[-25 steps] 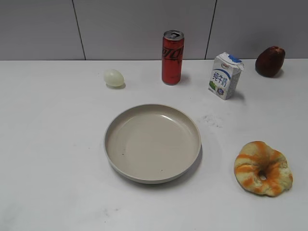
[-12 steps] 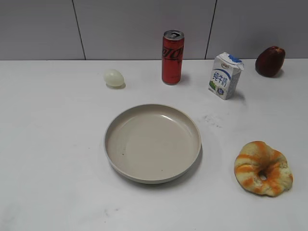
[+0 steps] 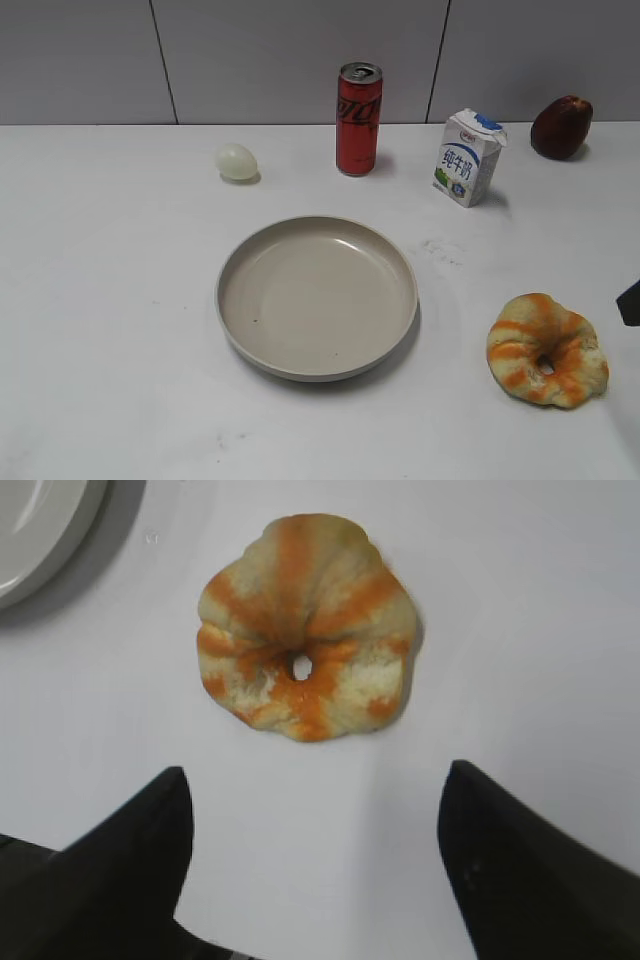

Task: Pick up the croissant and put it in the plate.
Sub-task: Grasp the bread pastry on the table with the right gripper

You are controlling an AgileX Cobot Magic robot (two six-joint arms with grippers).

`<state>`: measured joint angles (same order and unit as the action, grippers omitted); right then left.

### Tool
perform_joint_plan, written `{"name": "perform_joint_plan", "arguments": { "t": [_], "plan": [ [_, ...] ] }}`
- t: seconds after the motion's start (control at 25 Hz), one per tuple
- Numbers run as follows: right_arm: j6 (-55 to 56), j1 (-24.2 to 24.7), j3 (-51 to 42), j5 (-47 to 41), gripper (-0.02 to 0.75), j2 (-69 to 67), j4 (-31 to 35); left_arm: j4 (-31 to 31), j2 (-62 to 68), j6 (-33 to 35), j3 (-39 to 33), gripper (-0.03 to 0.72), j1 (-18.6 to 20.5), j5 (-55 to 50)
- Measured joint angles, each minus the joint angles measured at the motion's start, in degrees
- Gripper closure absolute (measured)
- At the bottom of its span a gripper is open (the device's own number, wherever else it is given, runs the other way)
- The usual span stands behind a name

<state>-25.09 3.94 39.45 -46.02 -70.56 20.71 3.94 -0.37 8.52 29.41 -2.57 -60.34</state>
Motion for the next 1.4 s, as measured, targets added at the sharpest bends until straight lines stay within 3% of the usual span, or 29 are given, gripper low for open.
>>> {"name": "perform_joint_plan", "arguments": {
  "t": [0.4,0.84,0.92,1.08,1.4],
  "plan": [
    [5.56,-11.60,6.92,9.41,0.165,-20.94,-7.05,0.00,-0.02,0.00,0.00,0.460,0.00,0.00],
    [7.52,-12.78,12.58,10.64,0.171,-35.92,-11.76,0.00,-0.02,0.00,0.00,0.461,0.00,0.00],
    [7.52,-12.78,12.91,10.15,0.227,-37.07,-11.70,0.00,-0.02,0.00,0.00,0.461,0.00,0.00],
    [7.52,-12.83,13.23,8.87,0.479,-37.52,-10.63,0.00,-0.02,0.00,0.00,0.461,0.00,0.00],
    [7.52,-13.58,17.04,2.54,0.493,-37.95,-11.21,0.00,-0.02,0.00,0.00,0.461,0.00,0.00]
  ]
}}
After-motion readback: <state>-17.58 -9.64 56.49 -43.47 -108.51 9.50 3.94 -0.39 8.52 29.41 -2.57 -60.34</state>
